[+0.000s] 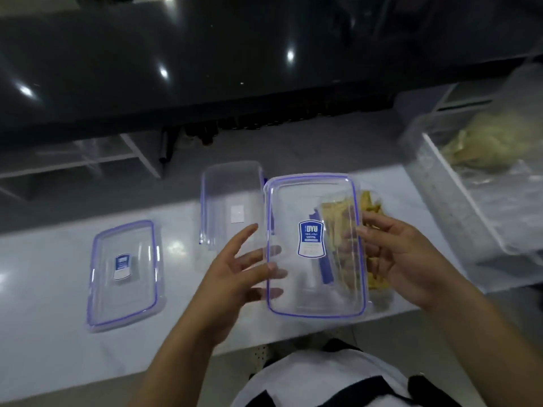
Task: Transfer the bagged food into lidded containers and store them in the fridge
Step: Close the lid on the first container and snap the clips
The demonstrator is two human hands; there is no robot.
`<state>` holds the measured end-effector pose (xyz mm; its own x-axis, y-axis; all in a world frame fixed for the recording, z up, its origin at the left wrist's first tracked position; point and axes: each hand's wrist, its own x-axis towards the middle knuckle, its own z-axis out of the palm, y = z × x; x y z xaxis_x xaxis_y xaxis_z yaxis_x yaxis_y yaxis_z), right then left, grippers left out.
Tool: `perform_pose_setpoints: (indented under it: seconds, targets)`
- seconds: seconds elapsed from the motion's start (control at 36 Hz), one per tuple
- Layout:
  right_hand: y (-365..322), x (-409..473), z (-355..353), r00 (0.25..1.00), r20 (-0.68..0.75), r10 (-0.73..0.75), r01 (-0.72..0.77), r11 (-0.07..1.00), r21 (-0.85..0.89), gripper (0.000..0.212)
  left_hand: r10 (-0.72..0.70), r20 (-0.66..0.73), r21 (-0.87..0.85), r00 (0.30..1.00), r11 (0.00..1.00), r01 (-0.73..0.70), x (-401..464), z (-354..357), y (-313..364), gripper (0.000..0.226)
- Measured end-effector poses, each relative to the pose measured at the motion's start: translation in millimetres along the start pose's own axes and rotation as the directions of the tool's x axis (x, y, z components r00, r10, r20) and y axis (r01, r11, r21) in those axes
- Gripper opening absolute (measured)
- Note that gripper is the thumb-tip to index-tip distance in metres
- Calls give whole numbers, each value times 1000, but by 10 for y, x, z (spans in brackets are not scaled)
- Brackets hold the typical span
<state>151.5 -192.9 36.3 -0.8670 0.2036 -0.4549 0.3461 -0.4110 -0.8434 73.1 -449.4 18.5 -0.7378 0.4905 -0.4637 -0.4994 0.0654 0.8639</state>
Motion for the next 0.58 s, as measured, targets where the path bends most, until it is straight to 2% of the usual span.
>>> perform_pose_setpoints:
  seconds: [0.08,0.14,0.19,0.31,0.36,0.47,0.58]
  targets:
    - [-46,-69,-294,996,-78,-43,33,991,-134,36,-34,152,-19,988,999,38,143,276,59,68]
    - [-54,-100,-449,963,-214,-165,104,958,-268,40,-38,187,-26,982,999,44,230,533,56,69]
    - [-75,-143,-580,937,-238,-257,163,921,-354,43,-10,200,-8,980,1000,12,290,827,35,70]
    - [-109,-216,-799,969,-162,-185,91,882,-462,103,48,239,38,970,998,-59,331,1369,-50,64]
    - [-128,-221,-864,977,-122,-176,96,871,-482,123,36,289,53,957,997,-53,309,1593,-108,66]
    - [-166,-186,-1041,985,-67,-158,97,836,-541,131,20,376,72,926,996,-50,268,1890,-172,63]
    - [-209,-147,-1259,989,112,-98,143,832,-536,132,-26,400,91,916,996,-12,260,1947,-170,73]
